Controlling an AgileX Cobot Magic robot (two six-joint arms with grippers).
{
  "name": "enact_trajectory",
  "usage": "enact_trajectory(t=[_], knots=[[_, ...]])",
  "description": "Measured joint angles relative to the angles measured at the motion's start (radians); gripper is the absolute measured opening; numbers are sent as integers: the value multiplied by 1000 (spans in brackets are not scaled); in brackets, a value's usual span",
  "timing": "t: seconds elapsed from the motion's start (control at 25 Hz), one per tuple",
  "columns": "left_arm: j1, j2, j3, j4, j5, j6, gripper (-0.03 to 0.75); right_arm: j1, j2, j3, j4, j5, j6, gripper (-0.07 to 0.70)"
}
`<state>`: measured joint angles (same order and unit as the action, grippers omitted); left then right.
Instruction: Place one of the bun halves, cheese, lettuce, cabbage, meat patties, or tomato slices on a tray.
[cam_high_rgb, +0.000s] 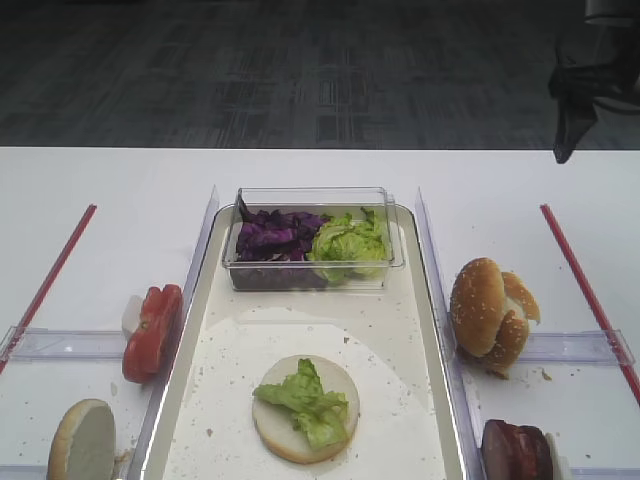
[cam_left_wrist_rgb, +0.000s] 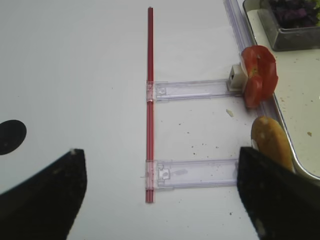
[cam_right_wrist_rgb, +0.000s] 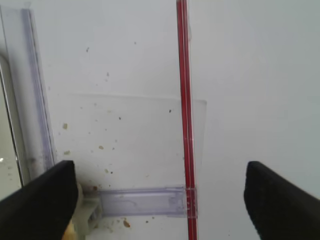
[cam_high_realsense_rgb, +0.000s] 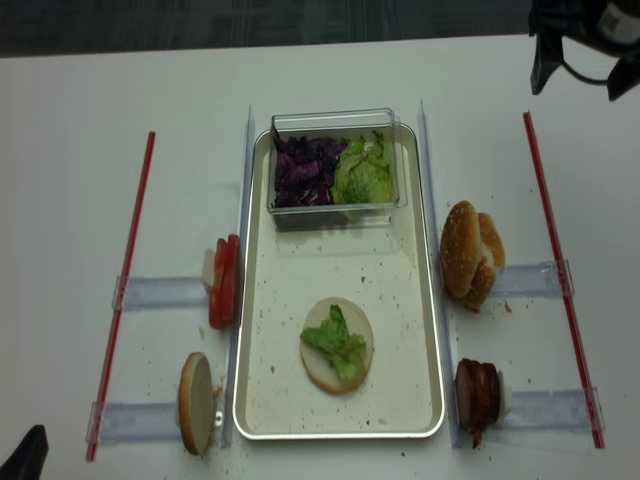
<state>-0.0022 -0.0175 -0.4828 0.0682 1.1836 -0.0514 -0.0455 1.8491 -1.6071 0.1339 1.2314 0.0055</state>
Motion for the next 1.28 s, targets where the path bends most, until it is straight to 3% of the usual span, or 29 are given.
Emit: enact_trajectory(t=[0.24,0.8,1.28], knots=[[0,0,0,0,0,0,565,0,-82,187,0,-2,-11,680],[0,0,0,0,0,0,565,0,-468,633,0,-17,-54,679],[0,0,0,0,0,0,565,0,-776,955,0,-98,-56,679]])
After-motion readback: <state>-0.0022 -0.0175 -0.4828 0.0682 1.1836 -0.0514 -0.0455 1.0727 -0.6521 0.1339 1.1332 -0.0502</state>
